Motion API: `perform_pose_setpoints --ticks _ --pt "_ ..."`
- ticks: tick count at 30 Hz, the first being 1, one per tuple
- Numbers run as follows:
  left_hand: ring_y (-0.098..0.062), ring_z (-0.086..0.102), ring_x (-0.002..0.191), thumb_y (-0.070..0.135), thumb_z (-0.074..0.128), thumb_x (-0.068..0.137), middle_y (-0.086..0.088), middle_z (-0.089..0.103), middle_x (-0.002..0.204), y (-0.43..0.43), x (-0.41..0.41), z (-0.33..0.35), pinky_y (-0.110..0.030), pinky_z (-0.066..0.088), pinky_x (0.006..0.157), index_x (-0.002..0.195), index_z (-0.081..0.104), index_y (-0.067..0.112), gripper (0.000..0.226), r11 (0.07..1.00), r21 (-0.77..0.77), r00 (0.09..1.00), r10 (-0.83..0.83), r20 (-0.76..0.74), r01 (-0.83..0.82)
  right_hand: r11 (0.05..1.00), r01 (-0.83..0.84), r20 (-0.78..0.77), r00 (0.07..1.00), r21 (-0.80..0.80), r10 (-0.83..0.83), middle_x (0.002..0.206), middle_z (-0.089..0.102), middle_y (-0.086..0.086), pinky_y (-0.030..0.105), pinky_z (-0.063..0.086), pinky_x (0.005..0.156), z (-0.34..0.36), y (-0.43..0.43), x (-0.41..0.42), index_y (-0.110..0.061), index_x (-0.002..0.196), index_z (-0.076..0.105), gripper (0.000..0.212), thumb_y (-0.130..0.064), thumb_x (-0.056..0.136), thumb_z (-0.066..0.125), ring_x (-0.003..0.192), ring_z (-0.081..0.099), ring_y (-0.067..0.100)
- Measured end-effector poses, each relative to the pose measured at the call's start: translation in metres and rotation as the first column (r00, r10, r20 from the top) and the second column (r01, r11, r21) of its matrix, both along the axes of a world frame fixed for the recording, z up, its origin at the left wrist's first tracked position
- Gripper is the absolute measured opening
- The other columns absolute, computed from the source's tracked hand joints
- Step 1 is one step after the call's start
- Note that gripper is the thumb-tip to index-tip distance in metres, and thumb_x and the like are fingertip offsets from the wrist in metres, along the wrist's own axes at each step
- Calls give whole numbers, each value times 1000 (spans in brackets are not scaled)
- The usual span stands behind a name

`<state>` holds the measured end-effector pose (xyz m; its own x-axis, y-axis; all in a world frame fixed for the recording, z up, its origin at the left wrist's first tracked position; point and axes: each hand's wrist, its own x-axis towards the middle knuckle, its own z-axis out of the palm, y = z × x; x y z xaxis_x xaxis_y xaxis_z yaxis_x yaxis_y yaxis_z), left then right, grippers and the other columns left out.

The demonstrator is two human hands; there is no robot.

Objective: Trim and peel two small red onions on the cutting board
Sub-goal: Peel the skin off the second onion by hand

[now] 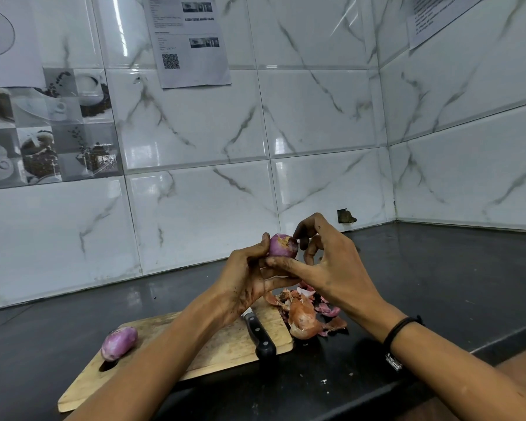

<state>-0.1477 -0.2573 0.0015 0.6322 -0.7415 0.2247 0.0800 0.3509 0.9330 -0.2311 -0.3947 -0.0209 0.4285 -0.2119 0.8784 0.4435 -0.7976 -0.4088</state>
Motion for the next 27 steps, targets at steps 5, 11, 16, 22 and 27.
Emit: perform_pose_setpoints --ticks 5,11,16,22,27 --pt "-27 75 88 25 41 106 -20 75 99 0 3 -2 -43 62 84 113 65 -3 37 1000 -4 998 -7 62 7 996 -33 31 999 -82 36 94 60 -11 24 51 68 -1 -1 2 -23 100 61 44 -53 74 81 77 58 9" --pt "-28 72 100 16 44 104 -21 72 109 -6 9 -6 -40 61 87 121 63 -1 31 999 -19 985 28 169 -26 998 -47 3 999 -31 47 90 60 -13 13 47 68 -4 -4 4 -18 97 65 34 -33 76 88 78 58 8" --pt "-31 71 109 10 46 104 -22 72 114 -6 12 -7 -37 60 89 117 67 4 25 999 1 953 45 300 -47 995 -88 -18 996 -37 88 84 61 -7 17 47 65 -7 -6 6 -13 88 67 21 -19 80 85 76 58 12" --pt "-28 72 102 10 45 105 -23 72 113 -5 14 -4 -35 60 87 123 64 2 27 999 -5 954 42 297 -43 997 -21 -1 1000 -69 21 81 58 -7 20 48 64 -6 -6 7 -16 89 60 29 -27 80 85 72 55 12" --pt "-29 72 101 10 45 105 -27 70 117 -4 16 -5 -33 61 84 124 63 -1 28 998 -19 961 55 273 -51 999 -22 42 999 -44 24 92 63 -13 13 49 64 -4 -6 5 -18 103 65 40 -34 75 88 73 62 12"
